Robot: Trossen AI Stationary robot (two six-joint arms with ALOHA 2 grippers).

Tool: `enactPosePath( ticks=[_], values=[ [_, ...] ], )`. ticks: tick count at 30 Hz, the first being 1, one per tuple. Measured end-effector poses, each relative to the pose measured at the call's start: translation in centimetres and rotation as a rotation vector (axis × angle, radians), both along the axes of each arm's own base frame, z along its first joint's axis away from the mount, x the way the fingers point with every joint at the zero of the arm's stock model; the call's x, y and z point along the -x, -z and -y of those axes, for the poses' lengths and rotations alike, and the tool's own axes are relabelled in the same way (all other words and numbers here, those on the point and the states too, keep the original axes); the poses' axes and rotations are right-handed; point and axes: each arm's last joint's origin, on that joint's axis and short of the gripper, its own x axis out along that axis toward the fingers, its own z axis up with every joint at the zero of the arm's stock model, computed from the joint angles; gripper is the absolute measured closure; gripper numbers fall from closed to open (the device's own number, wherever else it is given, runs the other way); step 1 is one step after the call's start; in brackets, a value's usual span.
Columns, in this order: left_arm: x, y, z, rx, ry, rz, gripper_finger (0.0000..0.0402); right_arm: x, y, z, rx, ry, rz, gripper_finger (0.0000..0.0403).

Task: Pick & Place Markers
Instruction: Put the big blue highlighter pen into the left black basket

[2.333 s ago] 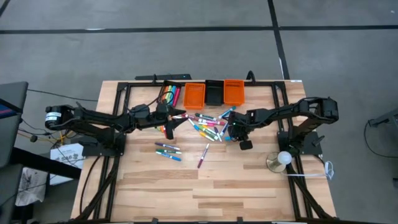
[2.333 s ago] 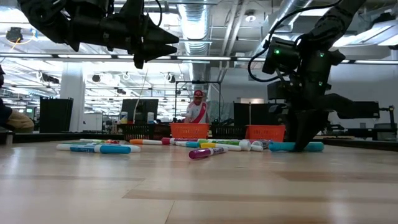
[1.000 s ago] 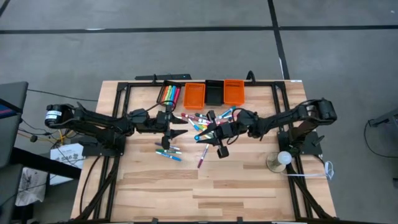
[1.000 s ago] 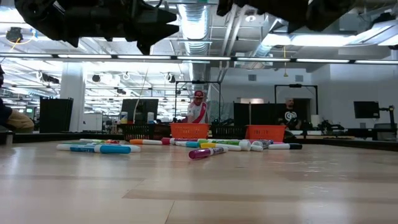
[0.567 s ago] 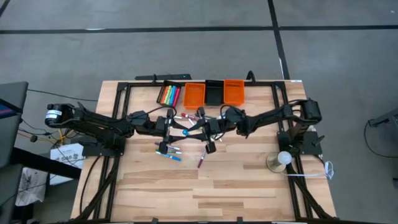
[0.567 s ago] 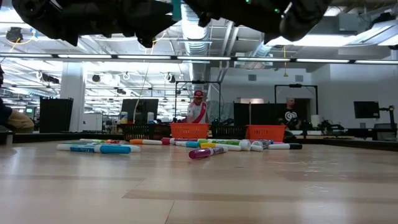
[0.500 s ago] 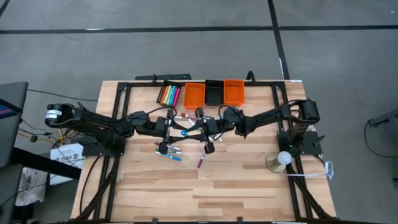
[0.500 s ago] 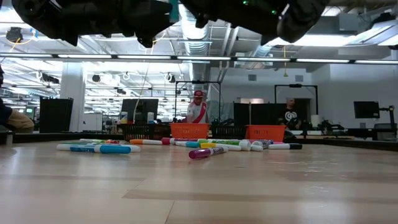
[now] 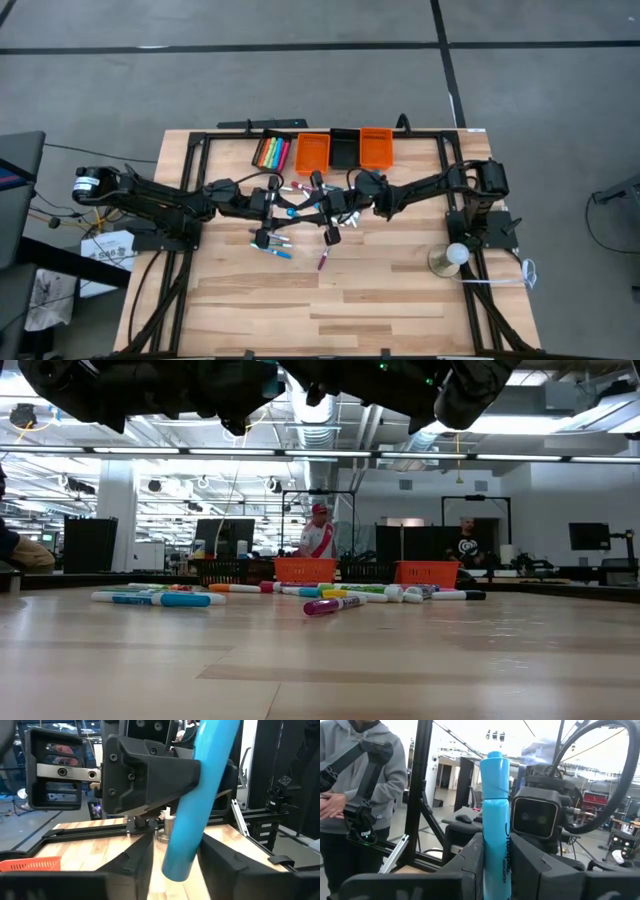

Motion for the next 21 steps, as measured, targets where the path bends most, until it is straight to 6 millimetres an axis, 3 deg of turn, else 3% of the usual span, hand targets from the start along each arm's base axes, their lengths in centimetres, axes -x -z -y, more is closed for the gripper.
enactPosePath(
  ticks=[5,14,21],
  values=[
    [0.00,-0.02,0.00,-0.018,0.001,0.005,0.0329,0.02,-0.05,0.02,-0.009,0.001,-0.001,0.0337],
    [0.00,-0.05,-0.01,-0.010,-0.003,0.006,0.0331,0.03,-0.08,0.02,-0.023,-0.002,-0.006,0.0327],
    [0.00,-0.03,-0.06,0.000,-0.014,0.003,0.0324,0.01,0.04,-0.04,-0.019,-0.006,-0.017,0.0245]
  ],
)
